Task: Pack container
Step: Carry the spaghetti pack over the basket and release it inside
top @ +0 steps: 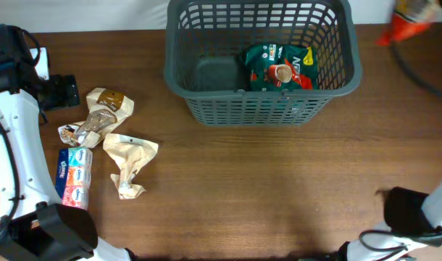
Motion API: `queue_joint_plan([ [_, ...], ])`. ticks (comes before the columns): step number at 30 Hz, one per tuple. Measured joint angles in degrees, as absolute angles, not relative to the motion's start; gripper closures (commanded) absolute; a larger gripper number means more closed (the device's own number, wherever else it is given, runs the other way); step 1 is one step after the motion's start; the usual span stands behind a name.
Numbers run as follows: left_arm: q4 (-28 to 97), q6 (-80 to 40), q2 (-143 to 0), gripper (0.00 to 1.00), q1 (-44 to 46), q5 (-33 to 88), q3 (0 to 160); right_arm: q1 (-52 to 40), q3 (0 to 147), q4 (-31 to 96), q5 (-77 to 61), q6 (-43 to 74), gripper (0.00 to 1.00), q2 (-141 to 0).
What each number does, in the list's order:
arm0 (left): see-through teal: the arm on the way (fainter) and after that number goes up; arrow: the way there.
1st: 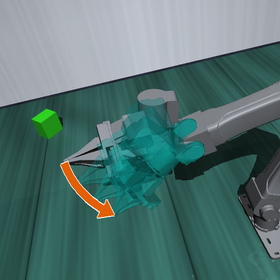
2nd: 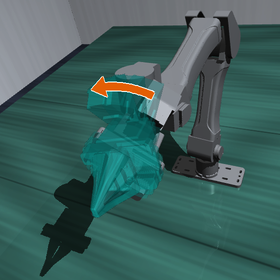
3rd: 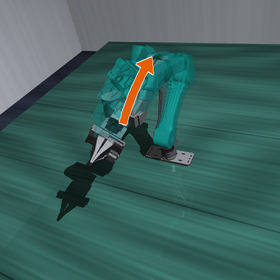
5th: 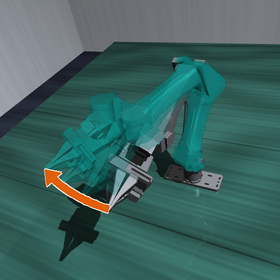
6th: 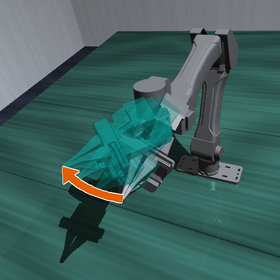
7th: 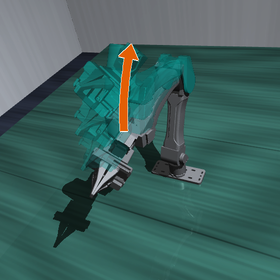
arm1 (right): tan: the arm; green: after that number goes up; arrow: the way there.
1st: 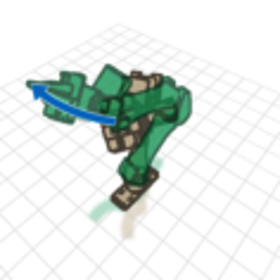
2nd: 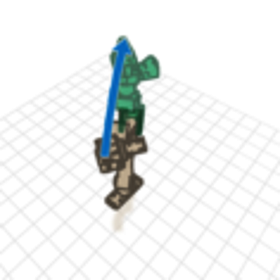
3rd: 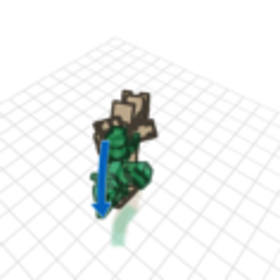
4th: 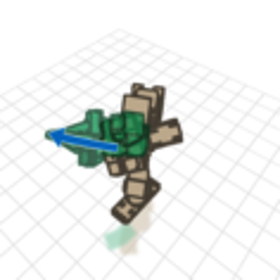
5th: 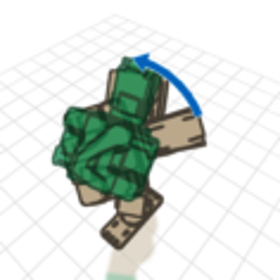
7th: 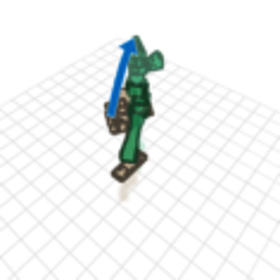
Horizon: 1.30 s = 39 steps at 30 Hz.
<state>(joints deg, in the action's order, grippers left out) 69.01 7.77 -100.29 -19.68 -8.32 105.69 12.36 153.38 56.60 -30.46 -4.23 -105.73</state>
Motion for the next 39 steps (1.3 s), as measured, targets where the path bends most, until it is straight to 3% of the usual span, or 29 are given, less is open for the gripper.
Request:
queue_joint_plan([
  [9, 68.2, 7.8, -100.3, 0.01, -19.7, -8.3, 105.7, -1.0, 153.4, 50.3, -34.6, -10.2, 0.97, -113.5],
  [22, 68.1, 7.8, -100.3, 0.01, -19.7, -8.3, 105.7, -6.2, 152.1, 65.5, -32.7, -15.9, 0.96, -135.5],
  [23, 68.1, 7.8, -100.3, 0.01, -19.7, -8.3, 105.7, -6.6, 151.8, 66.1, -32.5, -16.4, 0.89, -136.2],
  [25, 68.1, 7.8, -100.3, 0.01, -19.7, -8.3, 105.7, -7.4, 151.7, 66.4, -32.4, -16.8, 0.57, -136.9],
  [26, 68.1, 7.8, -100.3, 0.01, -19.7, -8.3, 105.7, -7.6, 151.7, 66.3, -32.4, -17.2, 0.37, -136.9],
  [27, 68.1, 7.8, -100.3, 0.01, -19.7, -8.3, 105.7, -7.8, 151.8, 66.0, -32.8, -17.3, 0.10, -136.9],
  [28, 68.1, 7.8, -100.3, 0.01, -19.7, -8.3, 105.7, -7.9, 152.0, 65.8, -33.1, -17.4, 0.00, -136.5],
  [39, 67.9, 7.8, -100.3, 0.01, -19.7, -8.3, 105.7, -7.7, 155.6, 67.3, -33.2, -17.0, 0.01, -133.9],
])
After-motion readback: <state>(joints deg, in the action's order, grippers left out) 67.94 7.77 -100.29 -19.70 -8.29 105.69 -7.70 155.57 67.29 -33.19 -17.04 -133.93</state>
